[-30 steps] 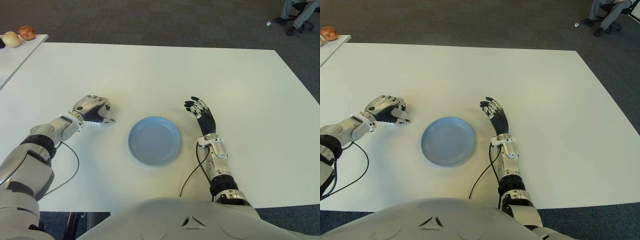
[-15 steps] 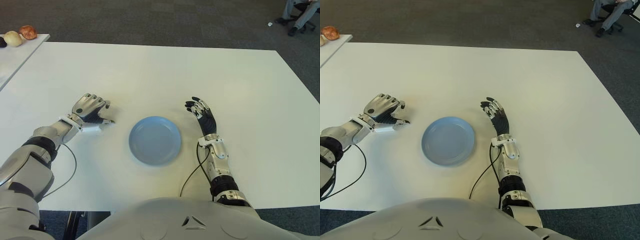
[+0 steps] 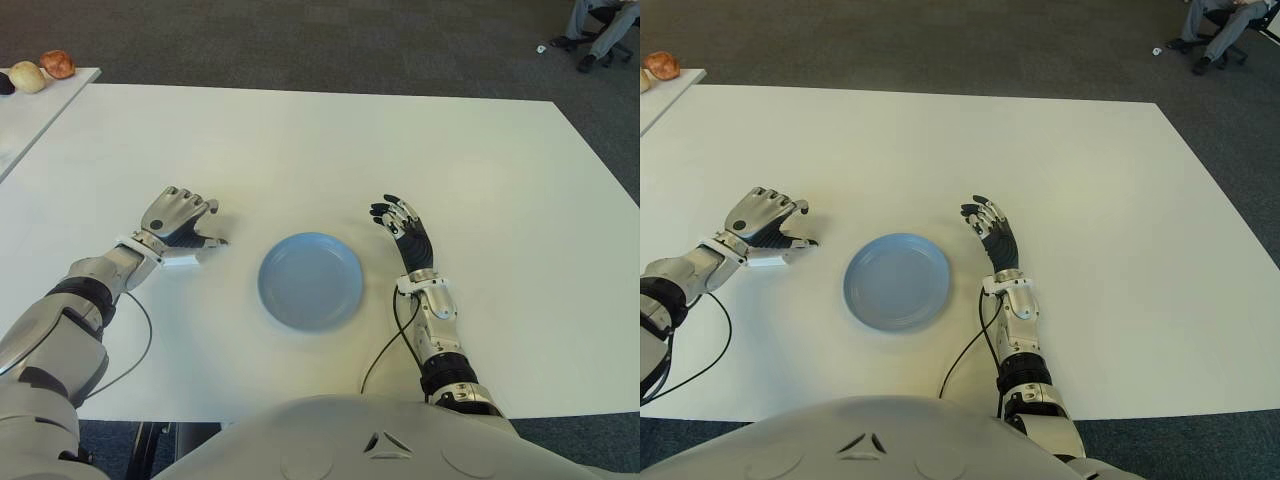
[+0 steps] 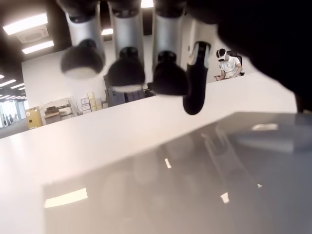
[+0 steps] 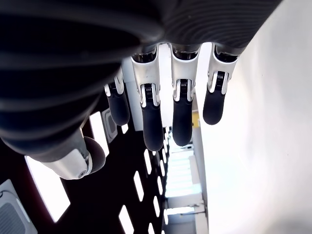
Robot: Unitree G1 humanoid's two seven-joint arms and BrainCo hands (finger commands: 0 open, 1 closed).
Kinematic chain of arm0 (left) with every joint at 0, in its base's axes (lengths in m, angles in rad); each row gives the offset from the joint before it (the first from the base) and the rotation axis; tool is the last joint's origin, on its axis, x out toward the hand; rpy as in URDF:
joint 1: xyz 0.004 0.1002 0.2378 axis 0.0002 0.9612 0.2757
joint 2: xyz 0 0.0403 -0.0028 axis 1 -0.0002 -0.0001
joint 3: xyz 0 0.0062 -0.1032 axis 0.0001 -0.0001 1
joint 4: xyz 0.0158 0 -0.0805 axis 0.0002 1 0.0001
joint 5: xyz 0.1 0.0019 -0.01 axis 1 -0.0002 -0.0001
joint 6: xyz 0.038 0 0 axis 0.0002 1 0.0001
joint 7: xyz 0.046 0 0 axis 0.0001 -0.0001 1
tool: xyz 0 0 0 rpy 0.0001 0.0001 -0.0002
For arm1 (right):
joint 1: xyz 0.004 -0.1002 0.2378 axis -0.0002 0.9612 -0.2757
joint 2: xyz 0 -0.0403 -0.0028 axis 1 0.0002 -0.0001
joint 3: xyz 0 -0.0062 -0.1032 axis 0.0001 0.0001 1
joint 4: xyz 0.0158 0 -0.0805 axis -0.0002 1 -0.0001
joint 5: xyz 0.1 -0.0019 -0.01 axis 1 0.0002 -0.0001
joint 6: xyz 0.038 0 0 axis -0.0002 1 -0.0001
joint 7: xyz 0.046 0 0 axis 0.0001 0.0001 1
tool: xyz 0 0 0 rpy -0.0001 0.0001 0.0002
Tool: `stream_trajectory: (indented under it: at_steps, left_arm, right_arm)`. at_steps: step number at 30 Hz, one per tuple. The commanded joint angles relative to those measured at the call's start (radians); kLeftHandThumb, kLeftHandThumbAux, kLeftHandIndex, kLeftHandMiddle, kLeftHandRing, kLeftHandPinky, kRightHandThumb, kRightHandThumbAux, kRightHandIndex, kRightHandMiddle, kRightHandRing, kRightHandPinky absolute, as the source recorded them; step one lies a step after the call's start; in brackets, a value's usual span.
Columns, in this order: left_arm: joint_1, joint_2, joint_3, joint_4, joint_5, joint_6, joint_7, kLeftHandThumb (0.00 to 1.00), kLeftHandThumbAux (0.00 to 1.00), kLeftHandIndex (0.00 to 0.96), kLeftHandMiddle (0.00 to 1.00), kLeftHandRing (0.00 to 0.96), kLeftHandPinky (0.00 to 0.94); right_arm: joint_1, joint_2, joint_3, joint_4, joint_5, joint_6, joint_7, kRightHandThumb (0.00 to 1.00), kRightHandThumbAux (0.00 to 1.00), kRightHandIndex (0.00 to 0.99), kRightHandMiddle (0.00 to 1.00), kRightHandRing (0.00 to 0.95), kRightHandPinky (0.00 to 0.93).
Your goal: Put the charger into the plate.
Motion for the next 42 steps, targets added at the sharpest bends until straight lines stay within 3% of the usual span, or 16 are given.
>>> stream_trajectory:
  at_steps: [1,23,29,32,34,35,38,42]
  left_arm:
    - [0.040,-0.014,-0.011,0.020,0.019,0.026,0.011,0.749,0.695,0.442,0.879,0.873,0.886]
    - [0.052,-0.015,0.001,0.005,0.006,-0.003,0.076,0.751,0.695,0.442,0.889,0.886,0.877]
    - [0.061,0.067,0.095,-0.122,-0.108,-0.124,-0.066,0.737,0.695,0.442,0.825,0.822,0.746]
    - [0.085,0.112,0.150,-0.201,-0.197,-0.187,-0.221,0.703,0.700,0.429,0.714,0.709,0.624]
    - [0.104,0.139,0.181,-0.254,-0.259,-0.204,-0.353,0.516,0.579,0.321,0.541,0.547,0.500]
    - [0.114,0.150,0.194,-0.278,-0.286,-0.208,-0.411,0.436,0.521,0.229,0.410,0.417,0.377]
    - [0.148,0.179,0.220,-0.342,-0.337,-0.202,-0.537,0.330,0.441,0.090,0.197,0.197,0.171]
    - [0.176,0.199,0.249,-0.391,-0.363,-0.195,-0.612,0.288,0.401,0.023,0.086,0.079,0.066]
  right_arm:
    - [0.071,0.010,0.000,0.043,0.006,0.035,-0.007,0.000,0.581,0.199,0.336,0.292,0.250]
    - [0.063,-0.001,-0.003,0.061,0.007,0.032,0.007,0.000,0.569,0.199,0.340,0.288,0.229]
    - [0.062,-0.002,-0.004,0.061,0.008,0.038,0.009,0.000,0.574,0.198,0.340,0.290,0.239]
    - [0.060,-0.004,-0.004,0.062,0.009,0.042,0.011,0.000,0.576,0.196,0.339,0.291,0.239]
    - [0.059,-0.005,-0.005,0.066,0.010,0.041,0.013,0.000,0.577,0.195,0.339,0.291,0.239]
    - [0.059,-0.006,-0.005,0.067,0.011,0.040,0.014,0.000,0.578,0.194,0.339,0.292,0.241]
    - [0.058,-0.005,-0.005,0.068,0.009,0.037,0.012,0.000,0.577,0.196,0.339,0.294,0.245]
    - [0.056,-0.005,-0.006,0.072,0.007,0.035,0.009,0.000,0.576,0.199,0.340,0.294,0.249]
